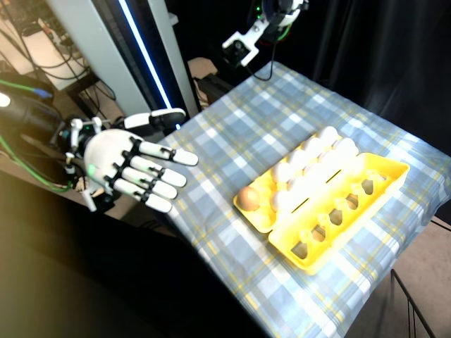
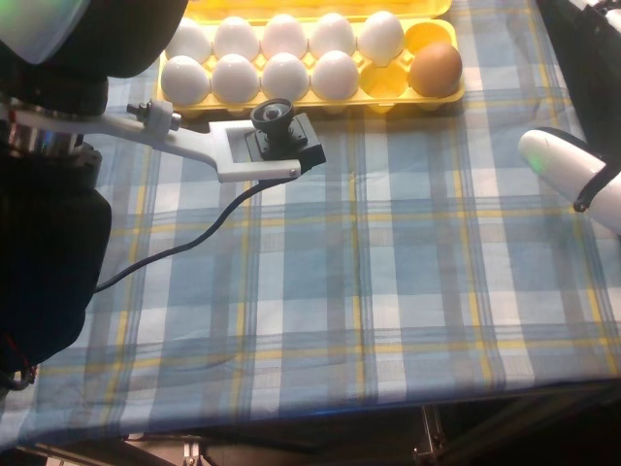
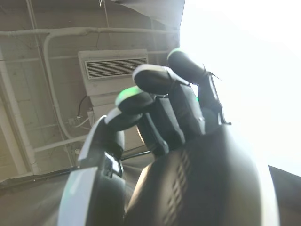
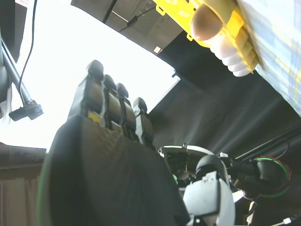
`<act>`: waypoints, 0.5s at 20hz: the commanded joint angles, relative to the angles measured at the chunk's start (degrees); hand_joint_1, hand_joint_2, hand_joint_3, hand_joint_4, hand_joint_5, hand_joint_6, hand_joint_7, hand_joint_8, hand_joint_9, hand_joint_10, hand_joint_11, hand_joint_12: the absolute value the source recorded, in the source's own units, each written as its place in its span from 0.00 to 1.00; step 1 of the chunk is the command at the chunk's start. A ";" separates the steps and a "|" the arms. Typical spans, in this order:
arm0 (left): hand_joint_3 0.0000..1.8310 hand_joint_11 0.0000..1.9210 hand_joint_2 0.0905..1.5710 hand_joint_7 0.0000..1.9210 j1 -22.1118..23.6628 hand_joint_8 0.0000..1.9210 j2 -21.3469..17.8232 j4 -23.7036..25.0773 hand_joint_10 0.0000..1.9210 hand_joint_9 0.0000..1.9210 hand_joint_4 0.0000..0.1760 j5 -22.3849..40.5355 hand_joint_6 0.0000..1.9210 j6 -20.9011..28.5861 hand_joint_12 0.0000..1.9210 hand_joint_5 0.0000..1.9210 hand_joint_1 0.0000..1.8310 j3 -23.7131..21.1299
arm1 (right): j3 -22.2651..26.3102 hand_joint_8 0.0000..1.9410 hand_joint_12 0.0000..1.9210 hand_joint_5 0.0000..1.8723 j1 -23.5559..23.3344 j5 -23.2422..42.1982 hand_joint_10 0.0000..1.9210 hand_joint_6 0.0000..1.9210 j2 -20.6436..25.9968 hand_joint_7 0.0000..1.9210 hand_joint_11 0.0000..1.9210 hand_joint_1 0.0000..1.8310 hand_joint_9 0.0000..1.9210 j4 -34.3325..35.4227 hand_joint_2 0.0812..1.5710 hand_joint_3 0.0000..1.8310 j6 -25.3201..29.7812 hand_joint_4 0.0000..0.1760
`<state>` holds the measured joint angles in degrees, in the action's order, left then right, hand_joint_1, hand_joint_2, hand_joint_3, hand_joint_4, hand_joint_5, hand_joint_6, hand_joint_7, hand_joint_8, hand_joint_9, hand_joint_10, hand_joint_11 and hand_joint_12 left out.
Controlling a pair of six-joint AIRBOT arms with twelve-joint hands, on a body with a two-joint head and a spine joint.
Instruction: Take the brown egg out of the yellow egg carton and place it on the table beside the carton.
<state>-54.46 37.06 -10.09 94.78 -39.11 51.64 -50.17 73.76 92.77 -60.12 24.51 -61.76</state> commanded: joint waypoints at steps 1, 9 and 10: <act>0.01 0.10 0.91 0.45 1.39 0.98 0.83 1.83 0.96 0.28 0.00 4.67 0.90 0.65 0.92 0.48 0.30 -0.54 | -0.30 0.00 0.09 0.12 -0.52 6.88 0.00 0.00 0.20 0.12 0.03 0.11 0.01 -1.80 0.70 0.00 0.13 0.00; 0.00 0.14 0.92 0.46 1.39 0.96 0.81 1.83 0.94 0.32 0.00 4.67 0.91 0.65 0.92 0.47 0.30 -0.54 | -4.76 0.00 0.06 0.12 -5.45 1.42 0.00 0.00 2.26 0.13 0.02 0.29 0.01 -3.66 0.60 0.00 2.98 0.00; 0.00 0.14 0.92 0.46 1.39 0.96 0.81 1.83 0.94 0.32 0.00 4.67 0.91 0.65 0.92 0.47 0.30 -0.54 | -5.74 0.00 0.06 0.12 -6.11 0.61 0.00 0.00 2.28 0.13 0.02 0.29 0.01 -3.79 0.60 0.00 4.33 0.00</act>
<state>-54.46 37.06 -10.04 94.80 -39.09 51.64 -56.73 67.29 88.03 -58.02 21.15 -56.84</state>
